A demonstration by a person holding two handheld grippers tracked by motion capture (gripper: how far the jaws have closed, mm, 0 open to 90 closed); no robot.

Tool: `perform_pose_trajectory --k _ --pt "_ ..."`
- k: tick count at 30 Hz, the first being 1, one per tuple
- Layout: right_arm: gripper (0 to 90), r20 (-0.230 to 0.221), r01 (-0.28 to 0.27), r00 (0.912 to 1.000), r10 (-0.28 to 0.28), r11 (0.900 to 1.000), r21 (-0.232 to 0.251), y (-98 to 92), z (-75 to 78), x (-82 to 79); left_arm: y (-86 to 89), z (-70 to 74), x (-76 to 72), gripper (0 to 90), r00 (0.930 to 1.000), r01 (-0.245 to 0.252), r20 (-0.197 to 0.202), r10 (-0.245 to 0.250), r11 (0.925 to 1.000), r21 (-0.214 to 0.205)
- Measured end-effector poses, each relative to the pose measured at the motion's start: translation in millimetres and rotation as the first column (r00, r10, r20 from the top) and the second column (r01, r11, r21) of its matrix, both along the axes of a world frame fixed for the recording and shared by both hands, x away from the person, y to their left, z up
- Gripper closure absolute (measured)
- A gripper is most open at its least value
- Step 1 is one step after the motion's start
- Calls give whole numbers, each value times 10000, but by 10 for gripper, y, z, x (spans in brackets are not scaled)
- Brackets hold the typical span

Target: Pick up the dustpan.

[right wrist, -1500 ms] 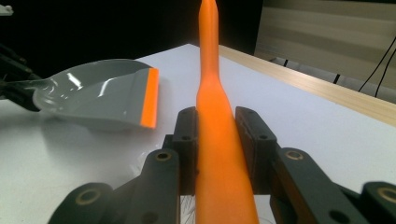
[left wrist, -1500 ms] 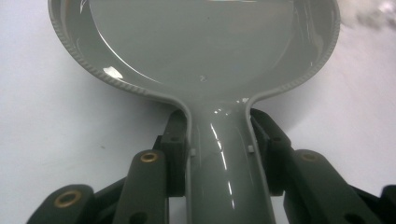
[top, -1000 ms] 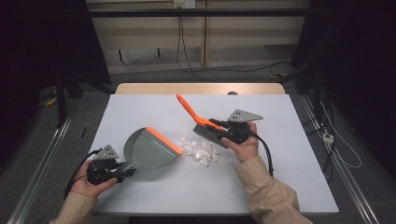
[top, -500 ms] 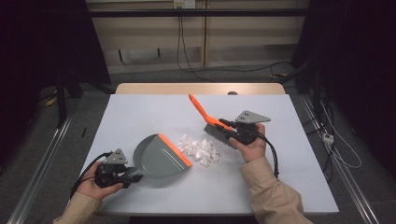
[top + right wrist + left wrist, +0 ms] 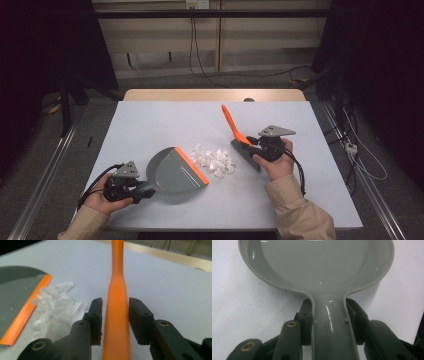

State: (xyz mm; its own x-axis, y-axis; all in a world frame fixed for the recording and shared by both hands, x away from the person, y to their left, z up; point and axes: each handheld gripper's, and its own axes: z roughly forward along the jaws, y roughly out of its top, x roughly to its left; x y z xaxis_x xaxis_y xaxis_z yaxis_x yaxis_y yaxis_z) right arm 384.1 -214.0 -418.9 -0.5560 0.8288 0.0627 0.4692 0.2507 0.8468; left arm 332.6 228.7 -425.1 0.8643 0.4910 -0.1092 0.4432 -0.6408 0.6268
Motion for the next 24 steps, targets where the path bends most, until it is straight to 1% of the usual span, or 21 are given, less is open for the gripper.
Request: perform_pose_trajectory --k 2,3,4,5,7,9,10,12,13,14,16,18,20,22,24 --pt "642 -248 110 9996 -116 9997 -228 31 33 8 0 2 4 627 10000 75 -26 -75 9999 -78" --pt "658 -259 198 9995 -206 9994 -289 42 59 12 2 3 4 627 9999 135 -49 -136 9999 -89" --pt "661 -302 327 9990 -342 9983 -489 55 86 19 7 9 6 627 9997 234 -58 -234 9997 -16" --pt "671 -523 417 9976 -459 9961 -783 71 107 31 8 9 1 627 9998 203 -90 -204 9998 -54" --pt "692 -994 523 9932 -604 9953 -819 104 113 67 15 8 2 627 9997 230 -79 -231 9997 -61" --pt "700 -1377 466 9887 -597 9943 -963 137 93 94 26 7 4 627 9996 243 -111 -244 9997 -70" --pt "703 -1419 480 9879 -628 9932 -1058 150 84 94 30 6 4 627 9997 237 -110 -237 9997 -59" --pt "706 -1468 586 9864 -736 9928 -1044 172 82 81 31 2 -1 627 9998 201 -70 -201 9998 -45" --pt "708 -1434 655 9862 -823 9909 -1180 181 87 75 30 3 -3 627 9997 232 -44 -232 9997 2" --pt "709 -1506 741 9843 -918 9901 -1190 189 92 67 27 3 -7 627 9997 223 -57 -223 9998 -7" --pt "710 -1675 1068 9781 -1235 9887 -1051 202 100 37 25 8 -6 627 9997 244 -67 -244 9997 6" --pt "711 -1734 1377 9734 -1497 9873 -793 222 93 -6 17 8 -12 627 9998 209 -27 -209 9998 36" --pt "711 -1662 1522 9730 -1600 9866 -586 259 78 -40 10 8 -14 627 9997 252 -19 -252 9997 74" --pt "711 -1427 1678 9743 -1745 9841 -573 317 63 -50 5 8 -17 626 9997 243 -32 -243 9997 97" --pt "711 -1442 1827 9718 -1866 9824 -394 394 52 -43 7 8 -16 626 9997 236 -43 -235 9997 81"
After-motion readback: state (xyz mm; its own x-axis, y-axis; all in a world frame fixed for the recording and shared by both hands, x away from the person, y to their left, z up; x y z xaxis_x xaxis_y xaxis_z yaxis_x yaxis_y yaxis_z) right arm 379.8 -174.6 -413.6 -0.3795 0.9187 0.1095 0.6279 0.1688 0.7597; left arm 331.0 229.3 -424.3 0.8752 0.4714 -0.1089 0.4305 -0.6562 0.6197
